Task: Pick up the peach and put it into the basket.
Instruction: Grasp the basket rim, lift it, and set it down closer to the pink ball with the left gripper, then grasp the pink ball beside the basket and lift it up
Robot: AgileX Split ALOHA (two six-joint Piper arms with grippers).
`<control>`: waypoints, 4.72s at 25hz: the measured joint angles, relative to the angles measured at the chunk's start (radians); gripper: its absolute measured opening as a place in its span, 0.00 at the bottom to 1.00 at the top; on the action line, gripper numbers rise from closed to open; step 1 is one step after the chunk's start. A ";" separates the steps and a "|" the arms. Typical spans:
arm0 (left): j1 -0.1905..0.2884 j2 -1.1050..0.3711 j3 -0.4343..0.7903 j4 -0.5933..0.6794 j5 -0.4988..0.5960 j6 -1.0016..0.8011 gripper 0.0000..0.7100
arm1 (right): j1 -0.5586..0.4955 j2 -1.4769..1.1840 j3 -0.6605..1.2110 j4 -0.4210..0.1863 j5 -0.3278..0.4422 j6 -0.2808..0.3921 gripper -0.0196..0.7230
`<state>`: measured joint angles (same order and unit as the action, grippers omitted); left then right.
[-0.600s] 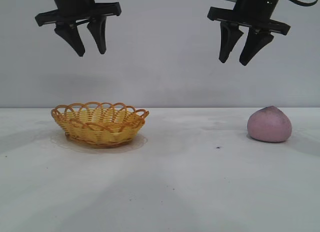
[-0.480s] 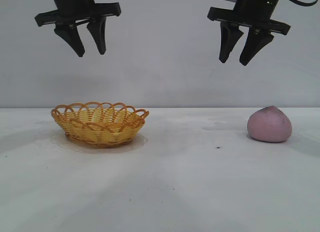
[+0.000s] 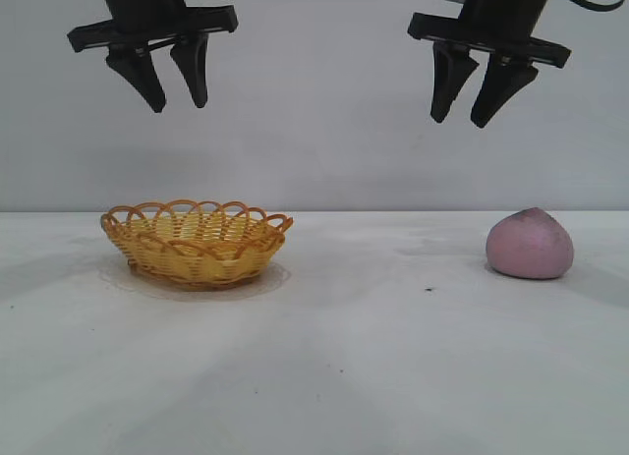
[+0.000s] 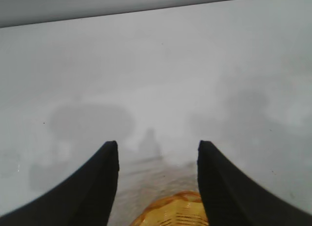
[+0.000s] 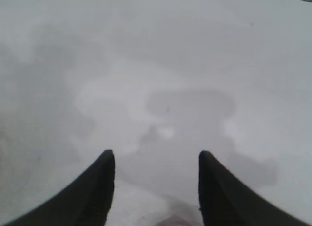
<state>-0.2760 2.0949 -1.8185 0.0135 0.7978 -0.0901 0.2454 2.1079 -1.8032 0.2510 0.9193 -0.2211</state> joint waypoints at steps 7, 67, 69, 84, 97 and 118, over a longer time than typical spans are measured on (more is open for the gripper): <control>0.072 0.071 0.000 -0.177 0.185 0.320 0.50 | 0.000 0.000 0.000 0.000 0.008 0.000 0.54; 0.113 -0.293 0.727 -0.529 -0.259 0.366 0.59 | 0.000 0.000 0.000 -0.014 0.040 0.000 0.54; 0.123 -0.297 0.727 -0.275 -0.279 0.195 0.59 | 0.000 0.000 0.000 -0.012 0.047 0.000 0.54; 0.081 -0.980 1.060 0.234 -0.319 -0.218 0.59 | 0.000 0.000 0.000 -0.006 0.128 0.000 0.54; 0.075 -1.980 1.311 0.201 0.309 -0.221 0.59 | 0.000 0.000 0.000 -0.006 0.159 0.000 0.54; 0.080 -2.074 1.326 0.026 0.325 0.046 0.59 | 0.000 0.022 0.029 -0.028 0.283 0.005 0.54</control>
<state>-0.1956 0.0211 -0.4926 0.0396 1.1224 -0.0438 0.2454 2.1295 -1.7744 0.2234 1.2021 -0.2165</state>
